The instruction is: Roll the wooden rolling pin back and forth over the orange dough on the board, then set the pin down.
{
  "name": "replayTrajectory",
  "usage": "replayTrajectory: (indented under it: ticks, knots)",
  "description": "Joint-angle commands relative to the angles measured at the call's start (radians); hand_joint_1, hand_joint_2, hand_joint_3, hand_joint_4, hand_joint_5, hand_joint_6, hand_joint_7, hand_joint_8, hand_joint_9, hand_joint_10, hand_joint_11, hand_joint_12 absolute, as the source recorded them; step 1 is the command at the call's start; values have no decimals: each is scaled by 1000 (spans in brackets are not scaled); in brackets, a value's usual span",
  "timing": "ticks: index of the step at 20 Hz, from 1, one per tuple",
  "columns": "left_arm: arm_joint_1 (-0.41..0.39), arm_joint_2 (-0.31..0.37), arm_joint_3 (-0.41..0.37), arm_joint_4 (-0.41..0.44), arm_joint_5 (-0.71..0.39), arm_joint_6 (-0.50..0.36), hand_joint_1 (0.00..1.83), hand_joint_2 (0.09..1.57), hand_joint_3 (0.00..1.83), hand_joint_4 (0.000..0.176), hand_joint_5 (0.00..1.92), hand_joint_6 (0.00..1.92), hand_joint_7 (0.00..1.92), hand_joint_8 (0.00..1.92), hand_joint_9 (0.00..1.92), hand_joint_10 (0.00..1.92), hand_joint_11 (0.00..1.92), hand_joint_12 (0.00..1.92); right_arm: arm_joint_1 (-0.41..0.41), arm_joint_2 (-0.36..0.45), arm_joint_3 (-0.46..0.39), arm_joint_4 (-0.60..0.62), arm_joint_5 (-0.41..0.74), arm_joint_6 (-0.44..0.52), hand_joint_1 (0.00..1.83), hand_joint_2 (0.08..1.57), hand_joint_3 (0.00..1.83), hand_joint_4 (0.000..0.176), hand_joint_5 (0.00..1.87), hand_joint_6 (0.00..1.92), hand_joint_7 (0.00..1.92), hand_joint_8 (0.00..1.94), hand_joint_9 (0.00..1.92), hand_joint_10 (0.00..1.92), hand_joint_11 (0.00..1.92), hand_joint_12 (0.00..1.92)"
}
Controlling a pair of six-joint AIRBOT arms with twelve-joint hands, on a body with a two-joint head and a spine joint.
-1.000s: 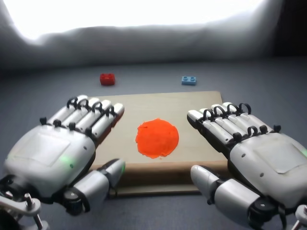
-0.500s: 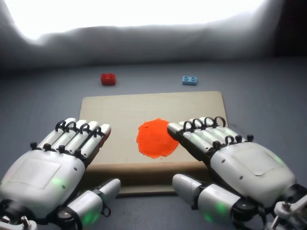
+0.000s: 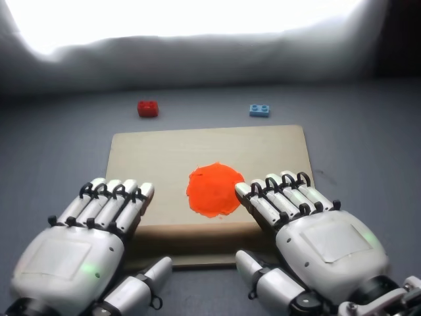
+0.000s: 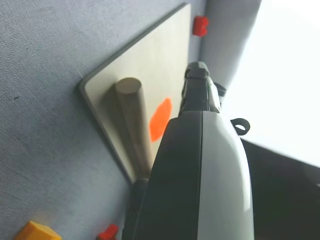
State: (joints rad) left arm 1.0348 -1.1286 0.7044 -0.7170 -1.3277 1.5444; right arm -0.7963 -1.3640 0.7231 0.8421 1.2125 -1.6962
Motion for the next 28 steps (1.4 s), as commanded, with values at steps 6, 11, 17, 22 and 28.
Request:
replayTrajectory:
  ticks: [6, 11, 17, 22, 28]
  knots:
    - [-4, -37, 41, 55, -105, 19, 0, 1500, 17, 0, 23, 9, 20, 6, 7, 3, 18, 21, -20, -92, 67, -81, 180, -43, 0, 1538, 69, 0, 72, 16, 65, 7, 15, 5, 0, 0]
    - [-11, -64, 67, 48, -96, 22, 0, 1526, 22, 0, 24, 6, 27, 4, 16, 4, 21, 34, -24, -165, 103, -61, 212, -54, 0, 1552, 68, 0, 69, 13, 62, 2, 7, 1, 0, 0]
    - [-16, -85, 84, 48, -94, 22, 0, 1537, 8, 0, 25, 0, 33, 0, 16, 1, 0, 82, -25, -194, 130, -43, 221, -49, 0, 1555, 59, 0, 81, 16, 68, 9, 13, 5, 0, 0]
    - [-18, -102, 97, 48, -94, 23, 0, 1549, 4, 0, 14, 1, 2, 1, 0, 0, 0, 53, -29, -216, 154, -43, 213, -54, 0, 1562, 56, 0, 73, 10, 59, 3, 5, 1, 0, 0]
    - [-17, -122, 113, 46, -94, 23, 0, 1556, 5, 0, 22, 5, 8, 3, 0, 0, 0, 27, -51, -236, 170, -67, 220, -54, 0, 1567, 50, 0, 94, 17, 79, 8, 20, 6, 0, 0]
